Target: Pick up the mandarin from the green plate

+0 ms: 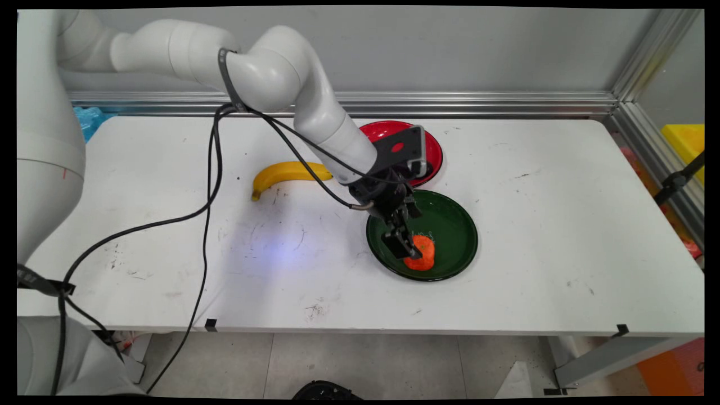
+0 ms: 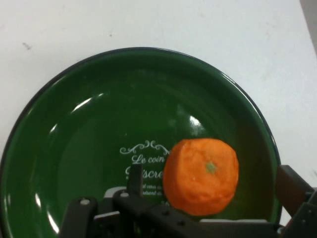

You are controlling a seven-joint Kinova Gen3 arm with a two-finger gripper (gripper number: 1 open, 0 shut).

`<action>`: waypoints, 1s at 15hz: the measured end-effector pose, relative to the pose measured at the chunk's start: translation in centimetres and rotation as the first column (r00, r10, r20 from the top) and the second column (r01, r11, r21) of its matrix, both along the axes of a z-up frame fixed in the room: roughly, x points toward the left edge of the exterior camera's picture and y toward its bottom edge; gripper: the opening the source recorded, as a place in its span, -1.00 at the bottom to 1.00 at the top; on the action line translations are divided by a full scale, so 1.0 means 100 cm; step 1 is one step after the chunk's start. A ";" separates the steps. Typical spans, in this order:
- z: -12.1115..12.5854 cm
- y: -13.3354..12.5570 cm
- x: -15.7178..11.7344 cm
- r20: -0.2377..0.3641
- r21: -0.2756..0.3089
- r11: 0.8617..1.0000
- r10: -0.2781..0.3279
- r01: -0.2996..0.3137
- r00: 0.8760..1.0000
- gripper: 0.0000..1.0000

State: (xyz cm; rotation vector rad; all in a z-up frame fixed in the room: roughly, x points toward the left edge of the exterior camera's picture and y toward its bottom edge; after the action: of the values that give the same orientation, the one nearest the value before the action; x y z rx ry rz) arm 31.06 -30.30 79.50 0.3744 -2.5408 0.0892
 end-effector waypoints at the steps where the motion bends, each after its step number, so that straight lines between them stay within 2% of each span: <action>1: -0.003 0.000 -0.001 -0.001 -0.004 1.000 -0.003 0.003 1.000 1.00; 15: -0.028 0.007 0.000 -0.006 -0.023 0.999 -0.024 0.024 1.000 1.00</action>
State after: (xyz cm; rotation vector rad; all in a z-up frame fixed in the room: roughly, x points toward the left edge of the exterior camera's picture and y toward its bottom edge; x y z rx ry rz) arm 31.02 -29.56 76.67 0.3347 -2.5356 0.1073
